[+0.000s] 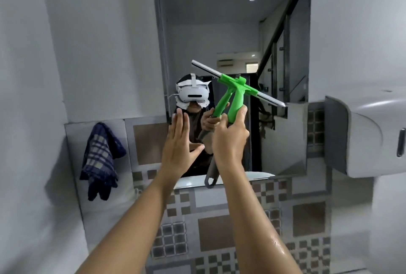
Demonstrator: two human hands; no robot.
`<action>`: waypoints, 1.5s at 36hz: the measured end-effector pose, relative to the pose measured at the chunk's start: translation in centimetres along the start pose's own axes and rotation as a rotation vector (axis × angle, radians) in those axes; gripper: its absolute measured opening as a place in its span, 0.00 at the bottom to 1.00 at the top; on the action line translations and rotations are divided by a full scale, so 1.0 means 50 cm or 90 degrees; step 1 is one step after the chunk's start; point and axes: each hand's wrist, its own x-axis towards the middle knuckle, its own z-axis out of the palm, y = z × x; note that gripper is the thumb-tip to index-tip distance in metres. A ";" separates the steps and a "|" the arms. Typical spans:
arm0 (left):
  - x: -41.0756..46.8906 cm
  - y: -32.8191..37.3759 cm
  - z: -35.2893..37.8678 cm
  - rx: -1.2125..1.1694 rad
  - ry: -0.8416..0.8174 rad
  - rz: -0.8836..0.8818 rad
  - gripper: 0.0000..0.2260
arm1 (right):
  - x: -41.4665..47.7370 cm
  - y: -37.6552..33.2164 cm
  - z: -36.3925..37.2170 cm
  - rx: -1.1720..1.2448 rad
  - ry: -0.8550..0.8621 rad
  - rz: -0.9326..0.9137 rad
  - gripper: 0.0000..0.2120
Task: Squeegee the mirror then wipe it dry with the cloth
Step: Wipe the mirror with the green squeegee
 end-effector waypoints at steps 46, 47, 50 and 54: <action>-0.160 0.085 0.115 -0.120 0.100 -0.284 0.38 | 0.212 0.145 -0.328 -0.621 -0.220 -0.656 0.27; -0.161 0.081 0.117 -0.117 0.097 -0.281 0.38 | 0.216 0.152 -0.337 -0.619 -0.218 -0.652 0.27; -0.161 0.080 0.116 -0.102 0.092 -0.279 0.38 | 0.226 0.176 -0.363 -0.619 -0.219 -0.628 0.27; -0.155 0.090 0.110 -0.090 0.089 -0.294 0.38 | 0.228 0.207 -0.388 -0.617 -0.225 -0.596 0.26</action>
